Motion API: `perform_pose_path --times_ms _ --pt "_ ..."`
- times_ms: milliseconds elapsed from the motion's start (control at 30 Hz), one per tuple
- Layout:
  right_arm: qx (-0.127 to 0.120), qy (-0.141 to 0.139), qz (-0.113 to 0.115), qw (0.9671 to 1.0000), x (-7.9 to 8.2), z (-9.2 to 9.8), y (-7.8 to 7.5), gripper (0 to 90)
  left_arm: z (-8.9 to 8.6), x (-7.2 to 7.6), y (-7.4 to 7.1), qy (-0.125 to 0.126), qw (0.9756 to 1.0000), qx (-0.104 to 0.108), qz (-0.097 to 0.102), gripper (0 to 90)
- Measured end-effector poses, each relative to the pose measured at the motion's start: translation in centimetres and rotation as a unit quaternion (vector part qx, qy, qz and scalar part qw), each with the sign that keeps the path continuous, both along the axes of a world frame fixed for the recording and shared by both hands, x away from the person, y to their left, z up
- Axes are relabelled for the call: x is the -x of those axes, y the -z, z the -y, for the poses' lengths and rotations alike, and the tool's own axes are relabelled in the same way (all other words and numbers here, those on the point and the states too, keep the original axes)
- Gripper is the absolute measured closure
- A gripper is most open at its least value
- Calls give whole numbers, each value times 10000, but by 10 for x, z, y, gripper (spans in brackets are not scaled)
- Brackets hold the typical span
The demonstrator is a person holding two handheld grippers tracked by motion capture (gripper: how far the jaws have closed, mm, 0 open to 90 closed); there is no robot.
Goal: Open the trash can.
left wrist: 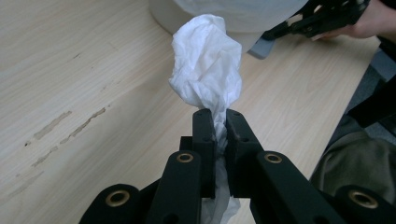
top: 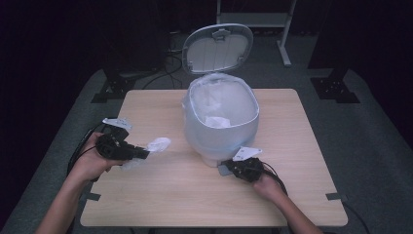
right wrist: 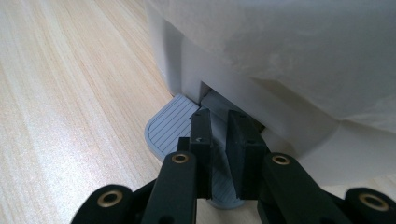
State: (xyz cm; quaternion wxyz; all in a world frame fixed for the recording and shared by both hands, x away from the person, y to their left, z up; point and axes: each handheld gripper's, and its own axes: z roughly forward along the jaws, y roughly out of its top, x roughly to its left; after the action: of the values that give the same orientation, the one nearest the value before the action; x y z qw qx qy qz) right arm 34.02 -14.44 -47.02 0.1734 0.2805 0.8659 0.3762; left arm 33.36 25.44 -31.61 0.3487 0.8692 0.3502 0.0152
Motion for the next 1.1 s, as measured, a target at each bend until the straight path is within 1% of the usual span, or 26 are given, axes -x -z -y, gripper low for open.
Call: perform_pose_path --times_ms 200,233,400,500,700,767,867,1100 --pt "4 4 2 10000 0 0 0 799 4 4 -15 115 9999 25 98 843" --pt "4 5 3 10000 0 0 0 799 5 5 -17 125 9998 67 103 843" --pt "3 9 8 10000 0 0 0 799 10 8 -25 261 9995 3 153 843" --pt "11 9 8 10000 0 0 0 799 12 9 -28 317 9994 43 165 843" --pt "9 13 8 10000 0 -1 0 799 17 11 -38 399 9989 74 217 843" --pt "-20 18 -5 10000 1 -1 0 799 18 11 -42 405 9988 133 251 843" --pt "2 14 7 10000 0 0 0 799 19 12 -50 424 9986 175 282 842" --pt "7 13 4 10000 0 0 0 799 23 13 -65 484 9979 177 389 842"
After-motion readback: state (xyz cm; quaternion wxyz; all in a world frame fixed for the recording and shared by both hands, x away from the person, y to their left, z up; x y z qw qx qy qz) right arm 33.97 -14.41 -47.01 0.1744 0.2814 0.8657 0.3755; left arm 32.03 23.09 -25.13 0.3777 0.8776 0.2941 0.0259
